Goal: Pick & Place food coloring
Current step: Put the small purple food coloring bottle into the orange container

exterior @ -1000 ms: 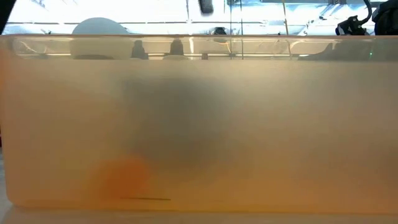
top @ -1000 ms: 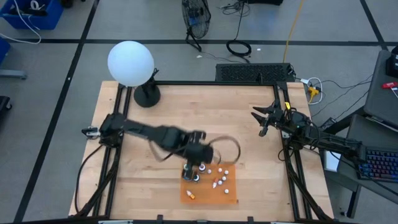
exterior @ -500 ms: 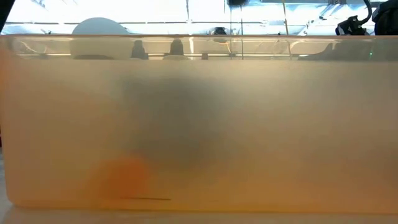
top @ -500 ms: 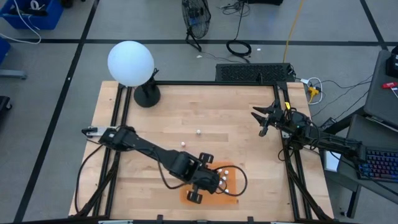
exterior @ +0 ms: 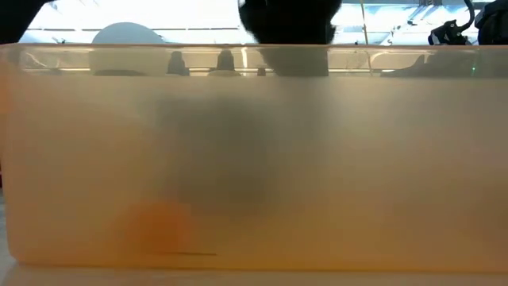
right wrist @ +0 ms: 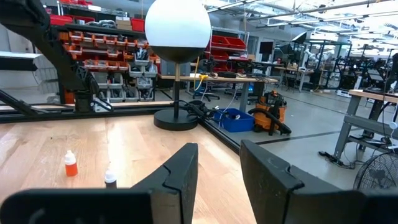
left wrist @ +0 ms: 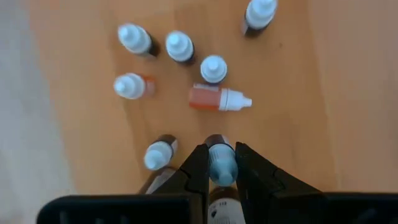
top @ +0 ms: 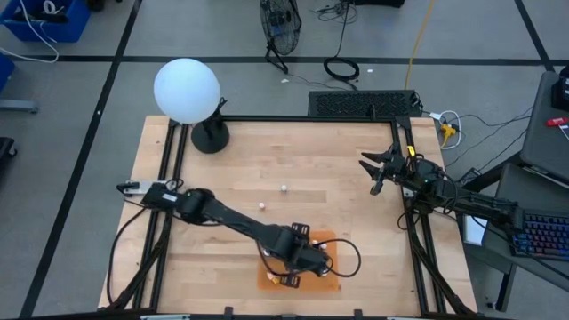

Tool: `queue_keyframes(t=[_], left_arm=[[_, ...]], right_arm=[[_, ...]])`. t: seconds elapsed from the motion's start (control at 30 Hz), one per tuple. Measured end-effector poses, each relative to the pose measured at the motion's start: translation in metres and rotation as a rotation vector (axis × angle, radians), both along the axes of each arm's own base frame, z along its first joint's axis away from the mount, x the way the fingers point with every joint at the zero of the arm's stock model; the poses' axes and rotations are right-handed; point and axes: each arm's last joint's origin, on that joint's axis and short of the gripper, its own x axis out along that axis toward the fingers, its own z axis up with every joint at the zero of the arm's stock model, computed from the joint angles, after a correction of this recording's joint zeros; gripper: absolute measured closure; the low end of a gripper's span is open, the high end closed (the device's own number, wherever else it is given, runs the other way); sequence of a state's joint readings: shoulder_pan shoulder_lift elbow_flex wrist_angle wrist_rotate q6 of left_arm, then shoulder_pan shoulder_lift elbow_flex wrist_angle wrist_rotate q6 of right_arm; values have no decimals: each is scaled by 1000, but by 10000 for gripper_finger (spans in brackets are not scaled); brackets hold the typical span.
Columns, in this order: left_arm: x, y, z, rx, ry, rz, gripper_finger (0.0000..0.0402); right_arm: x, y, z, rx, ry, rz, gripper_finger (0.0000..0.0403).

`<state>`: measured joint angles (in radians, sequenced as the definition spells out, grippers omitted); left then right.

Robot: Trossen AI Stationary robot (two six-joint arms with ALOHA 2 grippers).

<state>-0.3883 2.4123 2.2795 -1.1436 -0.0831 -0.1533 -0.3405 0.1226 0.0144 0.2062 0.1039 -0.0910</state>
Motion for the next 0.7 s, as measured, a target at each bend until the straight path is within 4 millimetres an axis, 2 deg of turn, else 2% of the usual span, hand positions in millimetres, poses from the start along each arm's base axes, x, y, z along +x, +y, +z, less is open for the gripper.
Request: queue_keyframes(t=[0.17,0.43,0.7], left_arm=[[3,-1,-22,-13,52,2,349],[1,0,-36,-35,96,39,348],[0,-2,-35,-40,93,42,237]], right_arm=[[0,0,0,0,0,0,293],[0,0,0,1,1,0,293],[0,0,0,1,2,0,293]])
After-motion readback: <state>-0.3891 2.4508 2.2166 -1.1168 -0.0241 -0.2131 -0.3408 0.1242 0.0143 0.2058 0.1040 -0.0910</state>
